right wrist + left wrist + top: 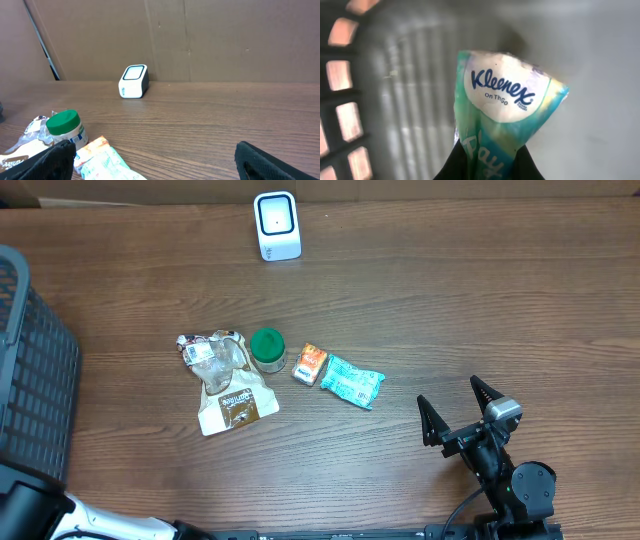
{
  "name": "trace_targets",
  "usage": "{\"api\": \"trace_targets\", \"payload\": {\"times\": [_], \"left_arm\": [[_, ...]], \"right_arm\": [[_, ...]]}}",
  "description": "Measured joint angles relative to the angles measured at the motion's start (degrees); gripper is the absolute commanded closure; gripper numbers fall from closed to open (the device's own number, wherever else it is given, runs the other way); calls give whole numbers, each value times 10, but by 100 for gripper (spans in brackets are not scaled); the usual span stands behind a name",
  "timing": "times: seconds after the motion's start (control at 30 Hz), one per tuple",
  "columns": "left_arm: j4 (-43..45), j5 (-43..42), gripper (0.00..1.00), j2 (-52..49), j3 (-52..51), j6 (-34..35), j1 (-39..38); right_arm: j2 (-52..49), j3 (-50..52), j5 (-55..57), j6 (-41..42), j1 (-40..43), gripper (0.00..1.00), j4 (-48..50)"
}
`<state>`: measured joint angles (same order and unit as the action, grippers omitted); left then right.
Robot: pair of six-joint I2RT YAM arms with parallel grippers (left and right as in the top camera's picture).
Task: Scan the item barcode
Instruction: 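Lift the Kleenex pack out and carry it to the table center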
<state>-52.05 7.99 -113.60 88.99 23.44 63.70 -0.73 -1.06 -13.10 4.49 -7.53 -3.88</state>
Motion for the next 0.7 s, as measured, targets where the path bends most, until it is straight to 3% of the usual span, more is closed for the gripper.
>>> {"api": "trace_targets", "payload": {"times": [0.4,0.53,0.7], "left_arm": [[-15,-220,96,221,76,8,-88],[-14,-235,96,318,80,10,-158],[-70,-230,96,417,86,11,-305]], "right_arm": [[0,0,0,0,0,0,0],[0,0,0,0,0,0,0],[0,0,0,0,0,0,0]]}}
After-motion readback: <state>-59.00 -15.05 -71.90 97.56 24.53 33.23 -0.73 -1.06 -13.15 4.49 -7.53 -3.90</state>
